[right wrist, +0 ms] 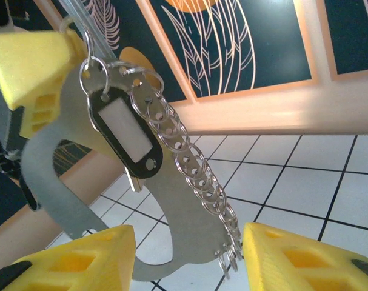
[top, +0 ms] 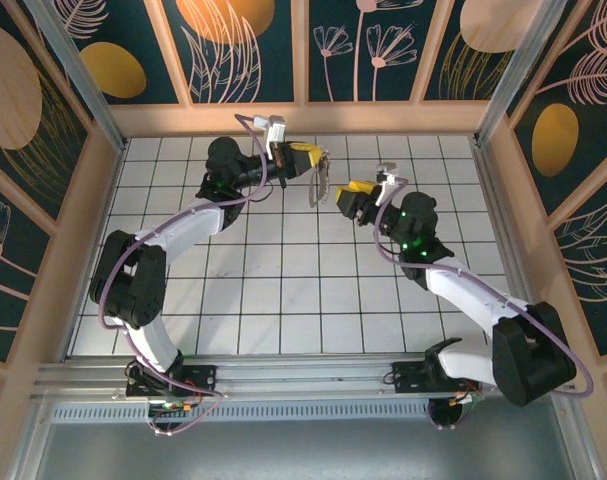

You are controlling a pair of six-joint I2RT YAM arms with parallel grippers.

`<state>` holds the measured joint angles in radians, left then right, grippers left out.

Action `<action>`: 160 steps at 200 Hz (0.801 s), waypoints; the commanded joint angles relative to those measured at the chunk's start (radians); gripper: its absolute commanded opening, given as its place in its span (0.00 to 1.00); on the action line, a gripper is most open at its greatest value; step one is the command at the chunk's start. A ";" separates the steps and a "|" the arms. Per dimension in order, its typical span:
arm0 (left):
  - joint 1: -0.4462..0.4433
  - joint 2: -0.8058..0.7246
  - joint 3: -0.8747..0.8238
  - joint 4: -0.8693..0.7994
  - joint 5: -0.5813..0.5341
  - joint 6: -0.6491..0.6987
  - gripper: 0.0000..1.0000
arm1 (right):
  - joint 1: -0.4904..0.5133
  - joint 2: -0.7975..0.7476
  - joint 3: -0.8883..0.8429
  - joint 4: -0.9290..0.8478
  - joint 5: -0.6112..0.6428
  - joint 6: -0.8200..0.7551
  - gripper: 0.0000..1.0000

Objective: Put the keys on the keyring

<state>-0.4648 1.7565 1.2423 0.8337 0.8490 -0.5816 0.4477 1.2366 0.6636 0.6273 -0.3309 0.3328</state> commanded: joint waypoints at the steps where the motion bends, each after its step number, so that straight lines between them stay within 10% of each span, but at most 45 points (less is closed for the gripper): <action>1: -0.005 -0.032 -0.005 0.030 -0.022 -0.018 0.00 | 0.028 0.029 0.056 0.062 0.042 -0.044 0.50; 109: -0.024 -0.005 0.009 0.048 -0.008 -0.035 0.00 | 0.057 0.148 0.207 0.035 0.034 -0.103 0.49; 160: -0.028 -0.001 0.016 0.047 -0.007 -0.037 0.00 | 0.060 0.158 0.208 0.012 0.016 -0.136 0.22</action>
<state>-0.4850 1.7557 1.2423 0.8341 0.8471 -0.6048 0.4995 1.3983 0.8505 0.6270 -0.2977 0.2256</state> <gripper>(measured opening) 0.044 0.277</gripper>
